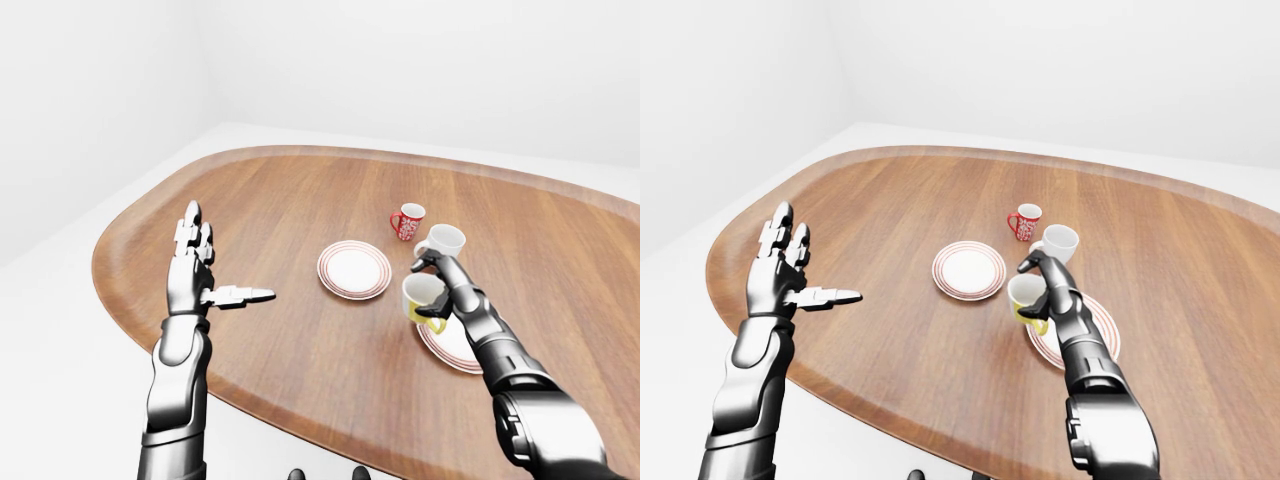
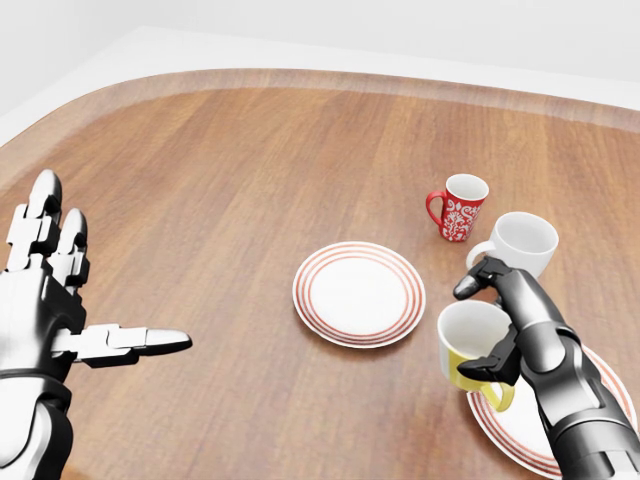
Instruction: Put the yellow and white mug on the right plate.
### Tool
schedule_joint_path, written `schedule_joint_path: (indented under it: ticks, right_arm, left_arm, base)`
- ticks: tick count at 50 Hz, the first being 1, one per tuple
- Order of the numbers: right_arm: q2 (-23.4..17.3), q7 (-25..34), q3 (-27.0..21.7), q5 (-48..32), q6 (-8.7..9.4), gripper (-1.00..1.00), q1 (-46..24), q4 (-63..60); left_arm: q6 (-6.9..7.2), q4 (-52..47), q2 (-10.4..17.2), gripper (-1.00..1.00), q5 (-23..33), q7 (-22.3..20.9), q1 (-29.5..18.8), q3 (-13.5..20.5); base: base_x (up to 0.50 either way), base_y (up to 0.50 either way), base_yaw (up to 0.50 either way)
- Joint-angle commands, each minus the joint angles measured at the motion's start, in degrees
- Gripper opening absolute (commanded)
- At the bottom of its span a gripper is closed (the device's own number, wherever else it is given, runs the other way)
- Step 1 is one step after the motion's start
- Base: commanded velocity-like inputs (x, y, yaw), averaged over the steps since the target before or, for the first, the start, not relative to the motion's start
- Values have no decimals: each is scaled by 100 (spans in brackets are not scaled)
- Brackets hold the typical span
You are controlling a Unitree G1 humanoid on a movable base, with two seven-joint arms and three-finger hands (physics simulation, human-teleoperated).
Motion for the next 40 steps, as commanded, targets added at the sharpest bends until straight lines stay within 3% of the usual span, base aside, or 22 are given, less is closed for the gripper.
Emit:
schedule_joint_path:
  ticks: [1,40]
  right_arm:
    - [-291,-180,-79,432,0,-100,-136,514]
    - [-933,-373,-353,827,0,-100,-351,1198]
  left_arm:
    - [0,25,-2,100,11,-4,4,-2]
    - [0,86,-8,100,32,3,3,-15]
  base:
    - [0,0,0]
    - [0,0,0]
